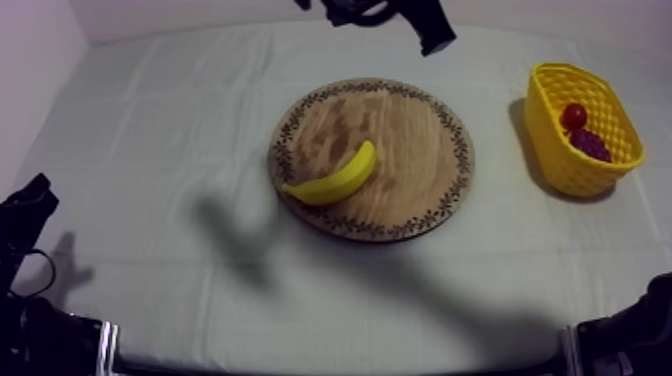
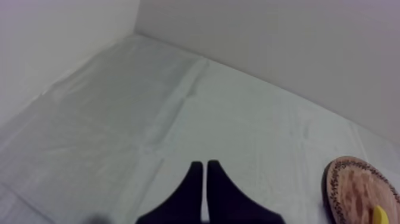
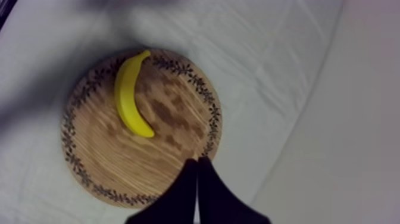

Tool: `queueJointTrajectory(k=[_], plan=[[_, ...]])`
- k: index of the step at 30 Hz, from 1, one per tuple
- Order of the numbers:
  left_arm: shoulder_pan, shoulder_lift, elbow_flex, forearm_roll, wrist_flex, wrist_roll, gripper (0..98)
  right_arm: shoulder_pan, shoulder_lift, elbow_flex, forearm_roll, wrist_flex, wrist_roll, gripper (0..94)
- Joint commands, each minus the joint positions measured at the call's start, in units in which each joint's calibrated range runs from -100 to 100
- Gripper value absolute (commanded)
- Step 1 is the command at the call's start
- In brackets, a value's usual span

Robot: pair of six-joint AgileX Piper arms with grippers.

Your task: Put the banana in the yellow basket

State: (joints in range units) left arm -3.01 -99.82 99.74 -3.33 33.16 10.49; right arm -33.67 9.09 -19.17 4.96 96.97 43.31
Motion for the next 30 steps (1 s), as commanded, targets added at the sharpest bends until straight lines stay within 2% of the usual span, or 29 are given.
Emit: queueJointTrajectory(k=[1,6,10,13,15,23,26,30], plan=[[0.0,0.0,0.0,-0.02,0.0,0.0,0.1,0.1,0.1,1.0,0.6,0.3,5.0,0.6],[0.0,0.0,0.0,-0.02,0.0,0.0,0.1,0.0,0.3,1.7,1.3,0.3,9.1,0.6],[0.0,0.0,0.0,-0.02,0.0,0.0,0.1,-0.4,0.5,0.8,1.3,0.3,9.2,0.8],[0.0,0.0,0.0,-0.02,0.0,0.0,0.1,-0.7,0.8,-0.1,1.3,0.3,8.9,5.6],[0.0,0.0,0.0,-0.02,0.0,0.0,0.1,-0.7,0.9,-0.3,1.6,0.3,9.0,11.7],[0.0,0.0,0.0,-0.02,0.0,0.0,0.1,-0.8,1.5,-0.3,3.2,0.1,8.9,48.6],[0.0,0.0,0.0,-0.02,0.0,0.0,0.1,-0.8,1.7,-0.1,3.7,0.0,8.6,58.0],[0.0,0.0,0.0,-0.02,0.0,0.0,0.1,-0.8,1.9,0.4,4.4,0.1,8.4,65.9]])
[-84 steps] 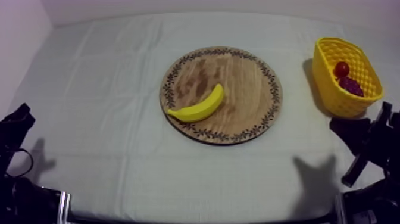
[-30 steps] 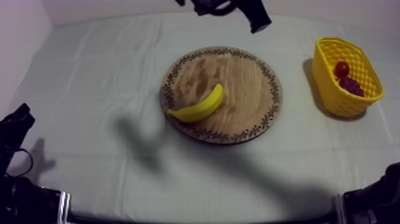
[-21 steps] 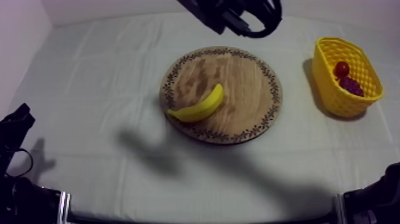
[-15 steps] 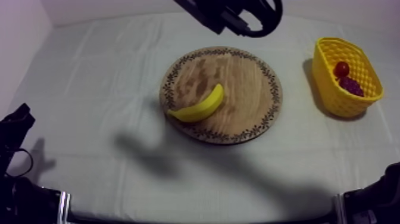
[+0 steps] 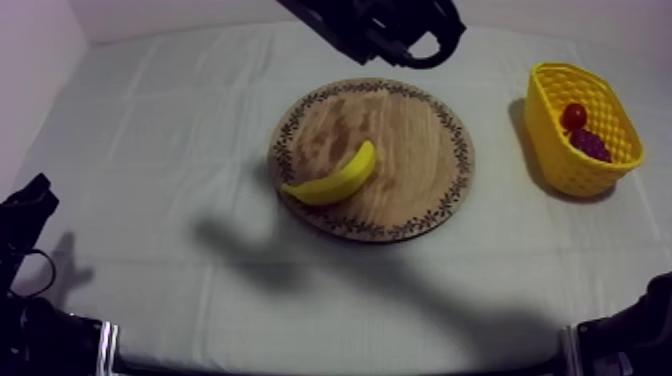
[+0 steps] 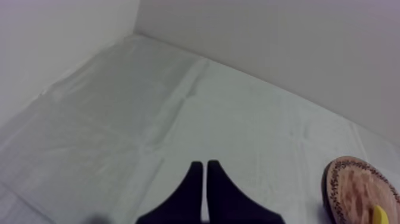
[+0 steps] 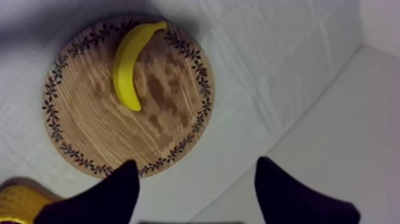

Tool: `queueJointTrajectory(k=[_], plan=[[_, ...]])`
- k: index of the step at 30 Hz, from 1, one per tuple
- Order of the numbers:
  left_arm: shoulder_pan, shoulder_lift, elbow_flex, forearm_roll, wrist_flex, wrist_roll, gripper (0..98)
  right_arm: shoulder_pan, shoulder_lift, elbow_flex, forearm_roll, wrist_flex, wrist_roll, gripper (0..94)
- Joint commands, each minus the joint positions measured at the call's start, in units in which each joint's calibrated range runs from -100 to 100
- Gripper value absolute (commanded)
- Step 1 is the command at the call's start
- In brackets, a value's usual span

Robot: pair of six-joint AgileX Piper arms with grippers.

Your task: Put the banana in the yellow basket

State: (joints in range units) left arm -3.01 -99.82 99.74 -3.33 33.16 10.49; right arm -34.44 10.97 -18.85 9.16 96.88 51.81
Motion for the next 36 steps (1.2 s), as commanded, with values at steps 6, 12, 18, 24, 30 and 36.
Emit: queueJointTrajectory(k=[6,12,18,24,30,36], plan=[[0.0,0.0,0.0,-0.02,0.0,0.0,0.1,-0.1,1.1,1.1,0.4,0.1,-1.1,71.4],[0.0,0.0,0.0,-0.02,0.0,0.0,0.1,-0.3,3.4,5.0,0.0,-0.2,-2.7,72.4],[0.0,0.0,0.0,-0.02,0.0,0.0,0.1,0.0,7.1,10.1,-0.3,-2.1,-4.0,71.9],[0.0,0.0,0.0,-0.02,0.0,0.0,0.1,0.8,11.0,13.3,-0.5,-5.6,-5.1,71.9],[0.0,0.0,0.0,-0.02,0.0,0.0,0.1,1.2,14.4,16.9,-0.4,-9.7,-6.2,71.9],[0.0,0.0,0.0,-0.02,0.0,0.0,0.1,1.1,17.6,19.0,-0.7,-12.4,-7.4,71.9]])
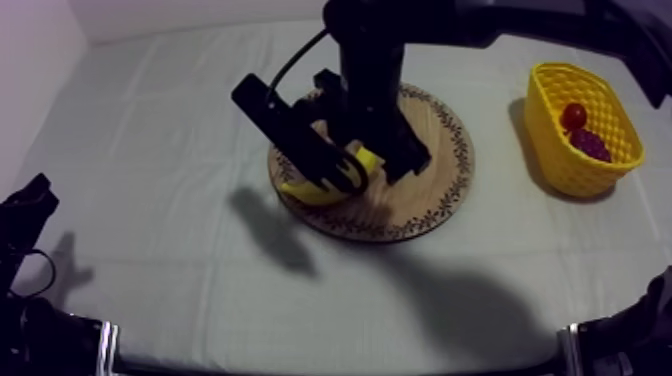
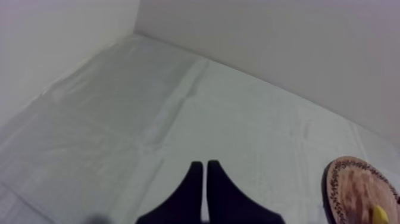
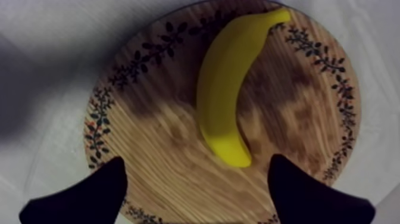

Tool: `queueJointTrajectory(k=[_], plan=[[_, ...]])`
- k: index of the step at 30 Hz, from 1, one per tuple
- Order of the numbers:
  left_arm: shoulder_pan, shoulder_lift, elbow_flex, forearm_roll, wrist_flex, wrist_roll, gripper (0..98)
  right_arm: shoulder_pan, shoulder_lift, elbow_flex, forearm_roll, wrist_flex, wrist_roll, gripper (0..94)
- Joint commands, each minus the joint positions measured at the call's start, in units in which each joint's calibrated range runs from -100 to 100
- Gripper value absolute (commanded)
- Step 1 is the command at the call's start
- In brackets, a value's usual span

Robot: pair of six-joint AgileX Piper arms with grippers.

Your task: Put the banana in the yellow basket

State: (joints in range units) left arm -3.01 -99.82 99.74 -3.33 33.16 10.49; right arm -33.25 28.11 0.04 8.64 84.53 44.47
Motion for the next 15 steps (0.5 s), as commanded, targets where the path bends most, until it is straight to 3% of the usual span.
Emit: queueJointTrajectory(k=[1,15], plan=[[0.0,0.0,0.0,-0.02,0.0,0.0,0.1,-0.1,1.0,0.2,-0.3,-0.5,-0.3,71.9],[0.0,0.0,0.0,-0.02,0.0,0.0,0.1,-0.8,10.4,-4.0,-0.6,-6.1,-1.4,71.6]])
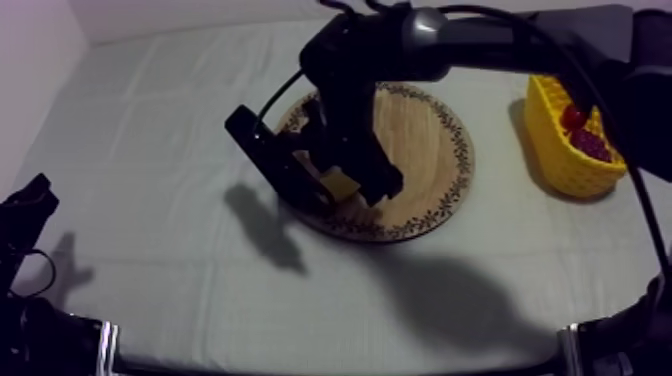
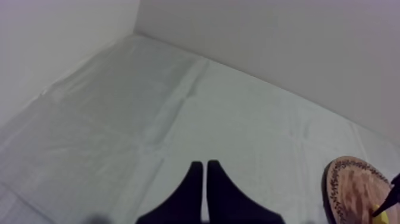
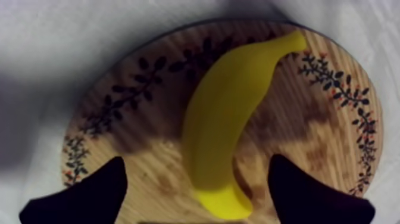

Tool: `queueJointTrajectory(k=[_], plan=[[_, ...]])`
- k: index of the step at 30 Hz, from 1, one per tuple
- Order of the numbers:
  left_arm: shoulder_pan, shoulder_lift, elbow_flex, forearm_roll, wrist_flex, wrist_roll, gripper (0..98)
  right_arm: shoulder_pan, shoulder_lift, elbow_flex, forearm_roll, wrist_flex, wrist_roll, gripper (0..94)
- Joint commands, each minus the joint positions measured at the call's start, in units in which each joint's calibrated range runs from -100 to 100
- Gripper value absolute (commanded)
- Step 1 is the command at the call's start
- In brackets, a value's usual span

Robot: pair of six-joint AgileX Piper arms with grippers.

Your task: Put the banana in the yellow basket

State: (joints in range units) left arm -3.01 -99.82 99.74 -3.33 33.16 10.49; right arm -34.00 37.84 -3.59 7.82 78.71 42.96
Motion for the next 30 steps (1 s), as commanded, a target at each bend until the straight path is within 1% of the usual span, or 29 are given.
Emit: queueJointTrajectory(k=[1,6,9,13,19,21,24,30], plan=[[0.0,0.0,0.0,-0.02,0.0,0.0,0.1,0.0,1.3,-0.6,0.3,-0.9,0.0,71.3],[0.0,0.0,0.0,-0.02,0.0,0.0,0.1,0.4,3.5,-1.1,1.4,-4.2,-0.5,68.2],[0.0,0.0,0.0,-0.02,0.0,0.0,0.1,0.6,4.3,-0.9,1.7,-5.3,-0.7,61.3],[0.0,0.0,0.0,-0.02,0.0,0.0,0.1,0.6,4.8,-0.7,1.9,-5.8,-1.1,48.7],[0.0,0.0,0.0,-0.02,0.0,0.0,0.1,0.6,4.7,0.4,2.2,-7.0,-1.8,22.5],[0.0,0.0,0.0,-0.02,0.0,0.0,0.1,0.6,4.6,0.6,2.3,-7.2,-2.0,15.8],[0.0,0.0,0.0,-0.02,0.0,0.0,0.1,0.6,4.5,0.8,2.5,-7.6,-2.3,11.5],[0.0,0.0,0.0,-0.02,0.0,0.0,0.1,0.6,2.8,1.5,2.7,-7.5,-2.4,9.6]])
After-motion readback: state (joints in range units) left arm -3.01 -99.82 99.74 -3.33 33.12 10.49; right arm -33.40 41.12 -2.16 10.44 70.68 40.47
